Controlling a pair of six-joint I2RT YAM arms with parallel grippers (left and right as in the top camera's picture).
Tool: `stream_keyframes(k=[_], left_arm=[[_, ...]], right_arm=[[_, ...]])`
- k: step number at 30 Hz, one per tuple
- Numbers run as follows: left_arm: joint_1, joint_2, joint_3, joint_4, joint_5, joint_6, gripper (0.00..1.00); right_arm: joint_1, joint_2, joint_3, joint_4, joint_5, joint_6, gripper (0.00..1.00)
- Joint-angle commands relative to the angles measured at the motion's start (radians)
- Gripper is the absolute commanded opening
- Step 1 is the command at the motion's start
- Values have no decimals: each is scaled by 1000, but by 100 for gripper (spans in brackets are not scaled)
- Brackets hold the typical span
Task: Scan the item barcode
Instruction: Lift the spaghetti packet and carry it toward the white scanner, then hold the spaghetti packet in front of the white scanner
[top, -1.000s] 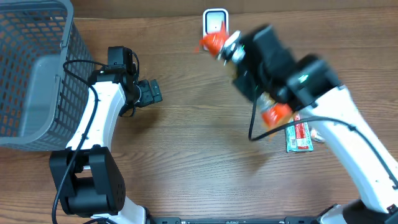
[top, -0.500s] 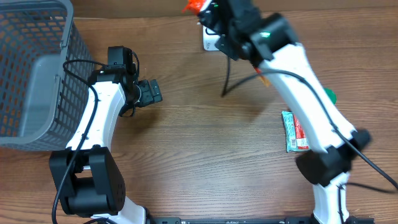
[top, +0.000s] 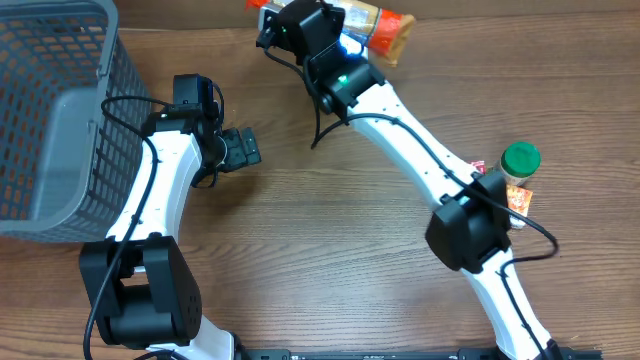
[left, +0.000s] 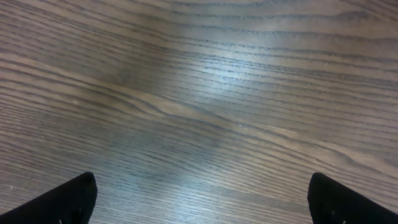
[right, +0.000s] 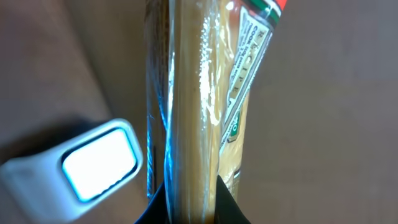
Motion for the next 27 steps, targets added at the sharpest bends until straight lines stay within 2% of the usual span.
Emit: stream_keyframes(k=[1, 6, 10, 20, 27], left_arm=[[-1, -20, 13, 0, -6, 19, 100], [-1, -20, 13, 0, -6, 19, 100], [-1, -20, 13, 0, -6, 19, 100], [-1, -20, 13, 0, -6, 19, 100], [-1, -20, 13, 2, -6, 19, 100]], right_arm=[[-11, 58, 34, 186, 74, -154, 3], [-12, 137, 34, 465, 74, -290, 3], [-16, 188, 34, 620, 68, -400, 3], [-27, 256, 34, 769, 9, -364, 3], [-32, 309, 34, 781, 10, -340, 3]])
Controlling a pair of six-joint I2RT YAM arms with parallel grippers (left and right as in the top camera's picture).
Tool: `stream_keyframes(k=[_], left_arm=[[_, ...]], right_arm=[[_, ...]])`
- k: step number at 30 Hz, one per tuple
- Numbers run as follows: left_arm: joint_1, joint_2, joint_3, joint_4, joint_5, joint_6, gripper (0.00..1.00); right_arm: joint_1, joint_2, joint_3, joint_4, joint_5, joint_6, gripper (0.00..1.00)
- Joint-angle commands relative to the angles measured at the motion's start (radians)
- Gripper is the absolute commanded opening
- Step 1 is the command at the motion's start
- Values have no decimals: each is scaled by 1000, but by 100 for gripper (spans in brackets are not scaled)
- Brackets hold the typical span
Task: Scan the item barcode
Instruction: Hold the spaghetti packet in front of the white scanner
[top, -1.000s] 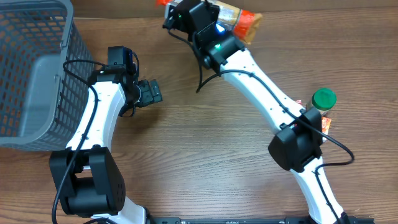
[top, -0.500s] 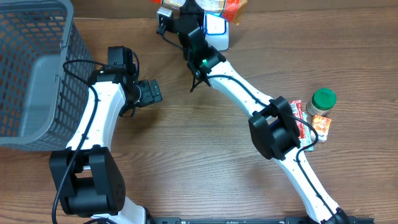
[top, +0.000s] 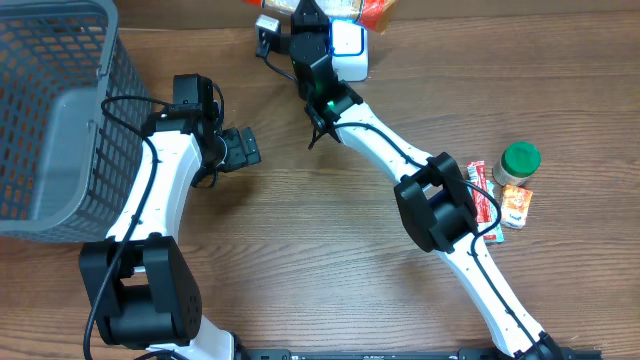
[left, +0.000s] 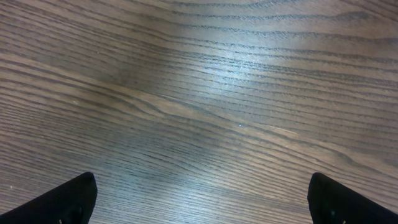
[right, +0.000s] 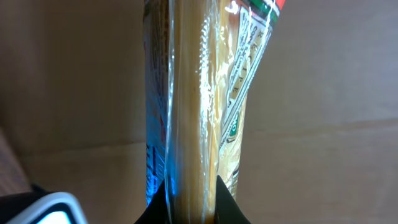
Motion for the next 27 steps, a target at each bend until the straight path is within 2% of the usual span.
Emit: stream_keyframes(k=[1, 8, 17, 27], left_arm=[[-1, -20, 13, 3, -6, 19, 100], [-1, -20, 13, 3, -6, 19, 99], [-1, -20, 13, 3, -6, 19, 100], [-1, -20, 13, 3, -6, 19, 100]], right_arm=[[-10, 14, 37, 40, -9, 36, 3], [-30, 53, 36, 36, -8, 98, 3], [-26, 56, 37, 108, 0, 46, 3], [-24, 38, 37, 123, 60, 135, 3]])
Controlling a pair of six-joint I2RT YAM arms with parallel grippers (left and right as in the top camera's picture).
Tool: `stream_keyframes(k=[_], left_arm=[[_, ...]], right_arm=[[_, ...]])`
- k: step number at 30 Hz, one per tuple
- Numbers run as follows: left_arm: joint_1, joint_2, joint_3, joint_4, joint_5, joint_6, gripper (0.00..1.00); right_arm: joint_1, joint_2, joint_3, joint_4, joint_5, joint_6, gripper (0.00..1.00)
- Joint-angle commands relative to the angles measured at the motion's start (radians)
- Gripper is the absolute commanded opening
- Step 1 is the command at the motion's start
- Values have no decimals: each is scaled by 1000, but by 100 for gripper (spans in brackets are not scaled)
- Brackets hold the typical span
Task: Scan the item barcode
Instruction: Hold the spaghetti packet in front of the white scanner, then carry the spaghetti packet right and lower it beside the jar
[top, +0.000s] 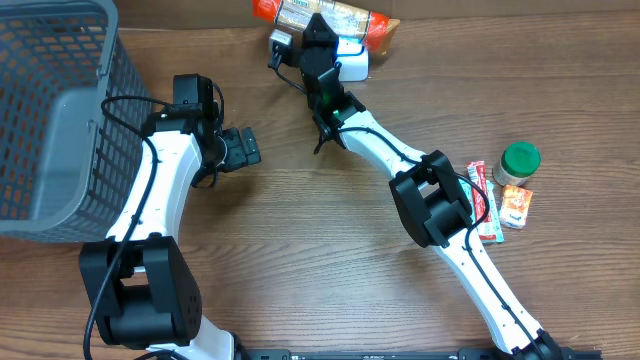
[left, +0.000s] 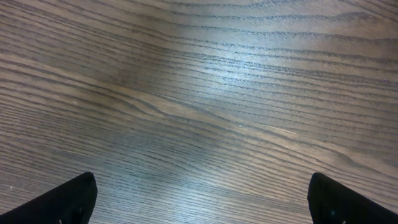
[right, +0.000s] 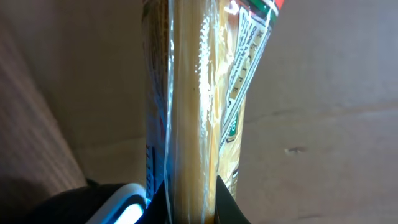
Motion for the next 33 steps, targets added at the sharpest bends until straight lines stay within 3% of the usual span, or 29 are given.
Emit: stream_keyframes(k=[1, 9, 14, 20, 23, 26, 28, 33], left_arm=[[-1, -20, 13, 2, -6, 19, 100], [-1, -20, 13, 2, -6, 19, 100], [-1, -20, 13, 2, -6, 19, 100], [-1, -20, 13, 2, -6, 19, 100], [-1, -20, 13, 2, -6, 19, 100], [-1, -20, 13, 2, -6, 19, 100], [-1, -20, 13, 2, -6, 19, 100], [-1, -20, 13, 2, -6, 19, 100]], right_arm=[[6, -71, 37, 47, 81, 39, 3], [13, -257, 37, -153, 127, 236, 3], [27, -419, 37, -488, 141, 461, 3], [10, -645, 37, -1030, 119, 953, 3], [-16, -719, 37, -1311, 28, 1168, 3], [-74, -758, 37, -1574, -205, 1340, 3], [-135, -757, 35, -1733, -432, 1370, 3], [-255, -748, -72, -1904, -709, 1409, 4]])
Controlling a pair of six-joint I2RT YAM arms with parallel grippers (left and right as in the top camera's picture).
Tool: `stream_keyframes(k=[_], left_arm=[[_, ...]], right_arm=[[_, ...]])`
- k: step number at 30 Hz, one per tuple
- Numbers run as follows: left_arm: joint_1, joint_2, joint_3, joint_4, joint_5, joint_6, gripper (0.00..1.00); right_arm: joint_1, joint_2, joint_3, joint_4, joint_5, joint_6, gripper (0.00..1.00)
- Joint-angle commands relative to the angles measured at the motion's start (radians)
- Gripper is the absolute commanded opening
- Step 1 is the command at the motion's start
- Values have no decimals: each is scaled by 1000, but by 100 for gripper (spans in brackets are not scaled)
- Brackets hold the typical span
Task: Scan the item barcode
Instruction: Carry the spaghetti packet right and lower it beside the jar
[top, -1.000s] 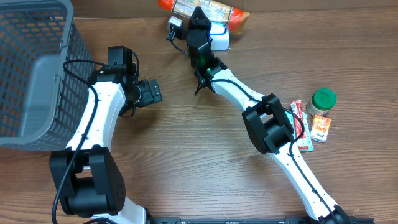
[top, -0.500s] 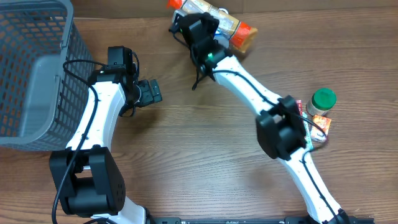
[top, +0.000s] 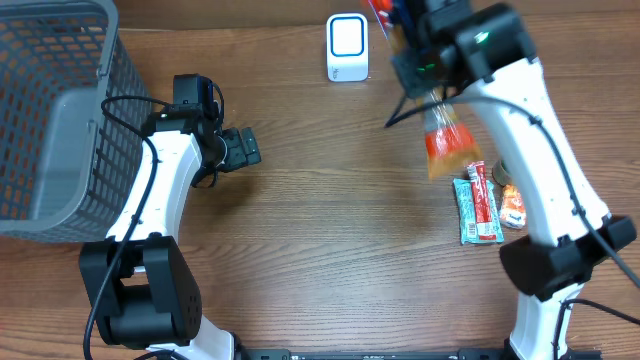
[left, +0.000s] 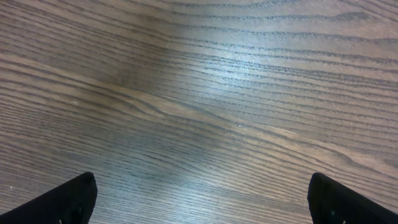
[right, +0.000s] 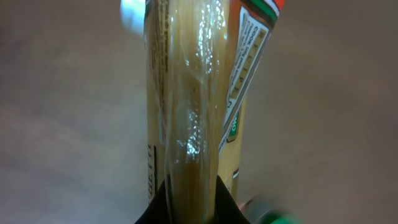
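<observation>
A long clear packet of spaghetti (right: 189, 93) with a red end (top: 443, 150) is held in my right gripper (right: 189, 200), which is shut on it. In the overhead view the packet slants over the table's right side, red end toward the front, to the right of the white barcode scanner (top: 347, 47) at the back edge. My left gripper (left: 202, 200) hangs open over bare wood at the left (top: 240, 148), nothing between its fingers.
A grey mesh basket (top: 50, 110) fills the left side. Flat sachets (top: 478, 205) and an orange packet (top: 515, 205) lie at the right, just below the spaghetti's red end. A green blur (right: 273, 218) shows under the right wrist.
My right gripper, still shut on the spaghetti, has moved from the scanner at the back edge to the right side of the table. The packet now points toward the front. The left arm is unchanged.
The right gripper held the spaghetti at the back of the table, over the lit scanner. At the following two moments the packet lay behind and across the scanner. Now it is away to the right, near the sachets. The left gripper stayed open throughout.
</observation>
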Motion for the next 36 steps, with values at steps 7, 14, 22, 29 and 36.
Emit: stream_keyframes(k=[7, 14, 22, 29, 36], left_arm=[[-1, -20, 13, 2, -6, 19, 100], [-1, -20, 13, 2, -6, 19, 100], [-1, -20, 13, 2, -6, 19, 100], [-1, -20, 13, 2, -6, 19, 100], [-1, -20, 13, 2, -6, 19, 100]], right_arm=[[-131, 23, -331, 3, -250, 176, 4], [-129, 23, -547, 182, -223, 176, 4], [-129, 23, -620, 248, -127, 176, 38], [-129, 23, -620, 248, -179, 176, 50], [-75, 23, -656, 270, -325, 177, 39]])
